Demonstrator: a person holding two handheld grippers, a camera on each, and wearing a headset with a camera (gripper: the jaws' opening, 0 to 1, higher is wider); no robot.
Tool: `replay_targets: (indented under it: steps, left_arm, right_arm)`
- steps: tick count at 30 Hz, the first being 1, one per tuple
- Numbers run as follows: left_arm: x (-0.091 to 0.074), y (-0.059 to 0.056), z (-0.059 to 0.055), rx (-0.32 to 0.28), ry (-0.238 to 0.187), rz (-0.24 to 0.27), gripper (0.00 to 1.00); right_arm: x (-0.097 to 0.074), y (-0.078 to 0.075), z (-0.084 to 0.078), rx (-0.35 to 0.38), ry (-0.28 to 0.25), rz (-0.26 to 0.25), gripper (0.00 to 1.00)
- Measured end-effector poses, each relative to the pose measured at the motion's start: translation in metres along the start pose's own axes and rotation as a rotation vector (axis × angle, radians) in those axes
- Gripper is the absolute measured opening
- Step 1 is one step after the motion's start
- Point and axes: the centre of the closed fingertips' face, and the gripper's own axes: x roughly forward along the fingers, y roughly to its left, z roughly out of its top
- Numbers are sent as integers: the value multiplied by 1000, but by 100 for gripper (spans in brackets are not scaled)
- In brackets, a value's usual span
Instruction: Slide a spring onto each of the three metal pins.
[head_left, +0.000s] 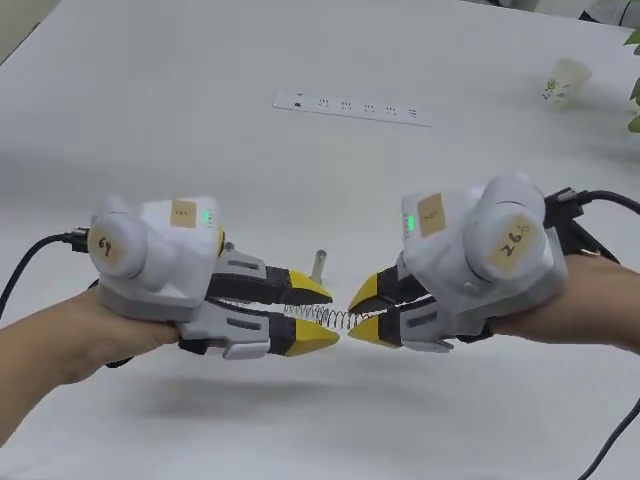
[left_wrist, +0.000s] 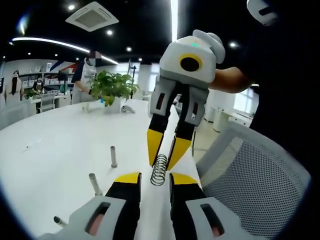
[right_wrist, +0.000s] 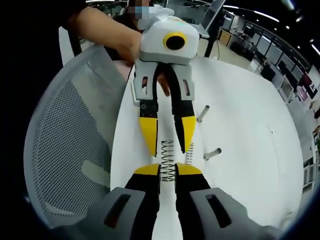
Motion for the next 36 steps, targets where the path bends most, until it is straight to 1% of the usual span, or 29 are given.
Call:
replay_targets:
  steps: [1, 2, 3, 4, 5, 7, 10, 12, 16, 27, 30, 36]
  left_arm:
    - [0, 0, 0, 6, -1, 2, 14]
    - [0, 0, 0, 9, -2, 0, 11]
    - [0, -3, 0, 5, -2, -15, 8]
    - [1, -4, 1, 5, -6, -17, 5]
    - [1, -4, 2, 12, -12, -16, 4]
    - [2, -4, 2, 22, -13, -14, 4]
    - [2, -5, 3, 17, -19, -23, 3]
    - [2, -6, 4, 8, -24, -27, 3]
    - [2, -8, 5, 15, -24, -42, 2]
    - [2, -8, 6, 9, -25, -52, 2]
    - [2, -8, 7, 4, -28, -53, 2]
    - [2, -9, 9, -1, -33, -62, 2]
  right_arm:
    - [0, 1, 1, 3, -3, 3, 8]
    - [-1, 1, 1, 9, -6, 5, 8]
    - [-1, 1, 2, 10, -6, 5, 8]
    - [-1, 0, 2, 9, -10, -3, 8]
    - [-2, -1, 1, 14, -7, -3, 8]
    - [-2, 0, 0, 17, -7, -1, 8]
    - [-3, 0, -1, 26, -11, 1, 8]
    - [-4, 0, -1, 35, -19, 1, 8]
    - [-5, 2, 0, 40, -44, 9, 8]
    - [-6, 2, 1, 35, -47, 14, 8]
    - [-7, 1, 2, 29, -53, 12, 8]
    - [-10, 0, 1, 48, -74, 19, 9]
